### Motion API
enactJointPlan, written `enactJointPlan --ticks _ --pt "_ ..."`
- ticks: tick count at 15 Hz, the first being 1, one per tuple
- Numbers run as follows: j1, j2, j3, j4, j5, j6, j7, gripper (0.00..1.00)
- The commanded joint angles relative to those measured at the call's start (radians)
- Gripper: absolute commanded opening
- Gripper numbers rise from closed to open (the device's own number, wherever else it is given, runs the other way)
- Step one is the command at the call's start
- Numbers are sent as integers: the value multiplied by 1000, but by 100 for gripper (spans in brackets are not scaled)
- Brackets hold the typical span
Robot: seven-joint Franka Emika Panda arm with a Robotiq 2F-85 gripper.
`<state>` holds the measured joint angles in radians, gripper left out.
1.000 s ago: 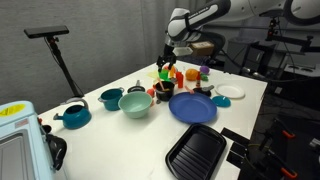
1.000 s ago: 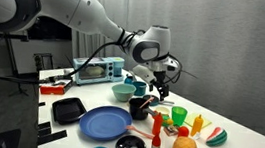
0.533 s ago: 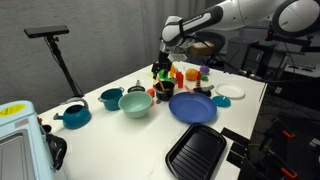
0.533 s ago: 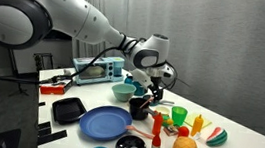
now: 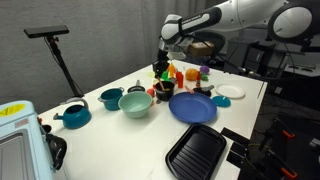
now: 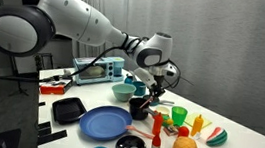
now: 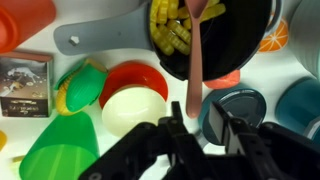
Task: Stir the contents in the black pot
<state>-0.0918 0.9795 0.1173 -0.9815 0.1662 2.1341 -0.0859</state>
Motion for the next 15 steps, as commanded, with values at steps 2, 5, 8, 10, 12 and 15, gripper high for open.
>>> enactJointPlan --ticks 2,5,8,10,12,15 --pt "9 65 11 88 16 -48 -23 0" --pt "10 66 10 103 13 -48 -26 4" --pt "16 45 5 97 -2 -56 -40 4" --pt "18 14 1 75 -11 -60 -57 4" --pt "23 -24 1 27 -11 -16 -62 4" --pt "41 -98 -8 -52 -31 55 -86 4"
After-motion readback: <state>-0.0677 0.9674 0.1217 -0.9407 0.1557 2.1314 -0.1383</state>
